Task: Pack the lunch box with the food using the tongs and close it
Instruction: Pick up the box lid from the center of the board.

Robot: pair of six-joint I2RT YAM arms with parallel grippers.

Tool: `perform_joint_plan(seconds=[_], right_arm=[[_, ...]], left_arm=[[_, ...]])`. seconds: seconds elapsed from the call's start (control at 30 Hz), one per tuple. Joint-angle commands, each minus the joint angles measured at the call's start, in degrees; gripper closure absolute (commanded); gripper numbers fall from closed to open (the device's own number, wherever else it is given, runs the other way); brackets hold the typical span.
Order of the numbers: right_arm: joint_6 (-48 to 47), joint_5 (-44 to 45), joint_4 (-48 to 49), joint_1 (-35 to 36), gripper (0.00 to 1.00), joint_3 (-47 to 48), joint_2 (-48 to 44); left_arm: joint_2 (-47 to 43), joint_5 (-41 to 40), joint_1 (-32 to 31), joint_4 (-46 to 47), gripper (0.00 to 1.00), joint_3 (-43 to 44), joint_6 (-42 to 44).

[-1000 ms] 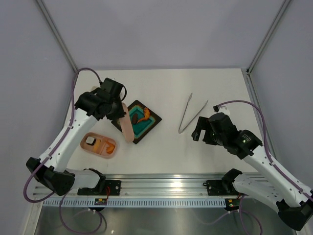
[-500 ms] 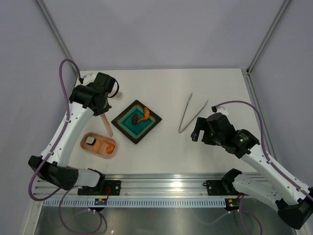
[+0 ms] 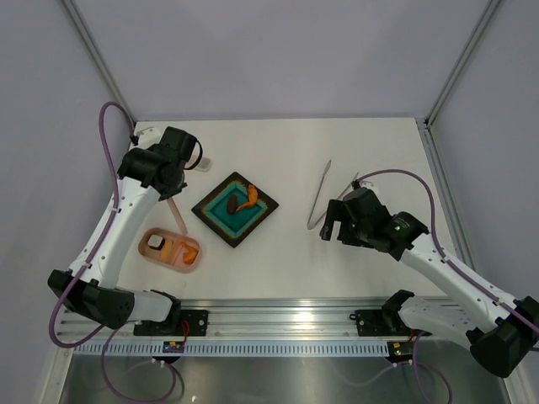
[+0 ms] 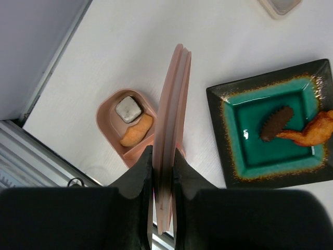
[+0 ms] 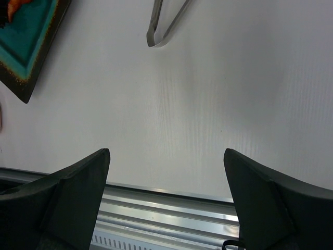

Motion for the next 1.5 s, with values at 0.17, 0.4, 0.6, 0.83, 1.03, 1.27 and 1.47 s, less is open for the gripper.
perform_joint_plan(seconds=[0.17,0.4,0.6,0.83,1.03,1.27,1.47], right_arm=[[-2.68,-4.32,6.90,2.89,0.06,8.35,7.39],[-5.57,-0.97,10.50,11.78,0.08,18.29,16.45],[-11.80,-0.70,17.44,19.08,0.08,28.31,22.79],[-18.50,0.61,20.35,26.20,0.09,32.09,27.53],[-20.96,2.63,20.88,28.84,0.09,32.10,28.33],[-23.86,3.51,20.18,32.18,0.10,33.77,30.87],[-24.39,3.95,19.21,34.20,0.10,35.00,33.86]], left_arm=[[-6.19,8.98,0.12,-6.25,1.00,-1.93,14.09],[-8.13,23.07,0.03,0.33,1.00,-2.28,16.15],[-4.70,26.43,-1.28,3.42,1.00,-3.25,5.69],[-5.05,31.69,-3.04,7.02,1.00,-5.44,-3.54],[-2.34,29.51,-3.13,3.96,1.00,-4.83,-6.71],[1.19,29.24,-3.13,2.36,1.00,-4.39,-7.94],[1.36,29.85,-3.22,2.63,1.00,-4.30,-7.86]])
